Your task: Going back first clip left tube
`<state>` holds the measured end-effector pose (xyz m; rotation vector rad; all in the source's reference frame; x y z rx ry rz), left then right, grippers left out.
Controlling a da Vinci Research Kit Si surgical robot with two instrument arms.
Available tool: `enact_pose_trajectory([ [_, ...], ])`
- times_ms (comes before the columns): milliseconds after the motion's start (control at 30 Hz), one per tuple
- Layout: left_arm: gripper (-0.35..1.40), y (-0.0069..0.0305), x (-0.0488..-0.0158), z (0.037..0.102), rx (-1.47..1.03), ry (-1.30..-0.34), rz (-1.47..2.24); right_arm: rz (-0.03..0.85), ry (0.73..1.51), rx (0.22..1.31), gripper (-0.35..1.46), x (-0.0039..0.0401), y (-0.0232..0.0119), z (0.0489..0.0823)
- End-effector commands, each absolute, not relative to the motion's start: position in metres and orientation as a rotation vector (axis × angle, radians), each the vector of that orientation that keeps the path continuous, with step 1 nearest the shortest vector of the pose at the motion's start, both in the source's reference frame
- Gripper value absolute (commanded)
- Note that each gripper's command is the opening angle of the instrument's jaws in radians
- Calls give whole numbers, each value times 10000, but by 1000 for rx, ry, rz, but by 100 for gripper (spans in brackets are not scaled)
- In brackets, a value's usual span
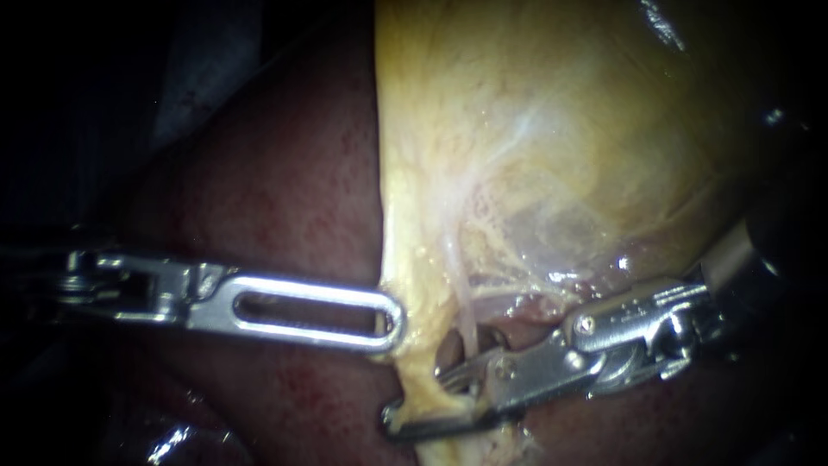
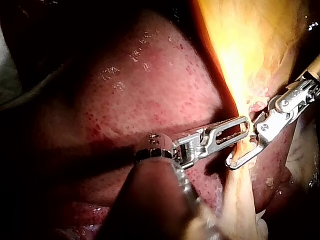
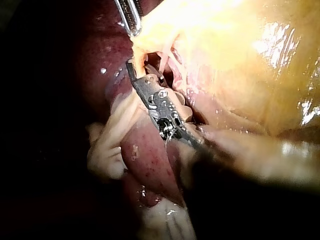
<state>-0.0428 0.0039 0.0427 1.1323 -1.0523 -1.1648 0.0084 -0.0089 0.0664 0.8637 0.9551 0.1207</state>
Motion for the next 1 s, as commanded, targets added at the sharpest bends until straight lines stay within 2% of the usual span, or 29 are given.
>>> enact_pose_trajectory([
  [33, -35, 39, -428, 427, 1132, -1052, -1165, 119, 955, 864, -35, 84, -89, 664],
  [367, -35, 38, -428, 428, 1132, -1052, -1165, 117, 955, 865, -33, 85, -90, 664],
  [433, -35, 38, -428, 428, 1132, -1052, -1165, 120, 957, 860, -7, 85, -91, 663],
  [533, -35, 38, -428, 427, 1132, -1052, -1165, 139, 959, 845, 16, 85, -90, 662],
  [667, -35, 38, -428, 427, 1132, -1052, -1165, 116, 977, 809, 38, 84, -86, 663],
  [1000, -35, 38, -428, 427, 1132, -1052, -1165, 119, 991, 783, 43, 75, -72, 653],
])
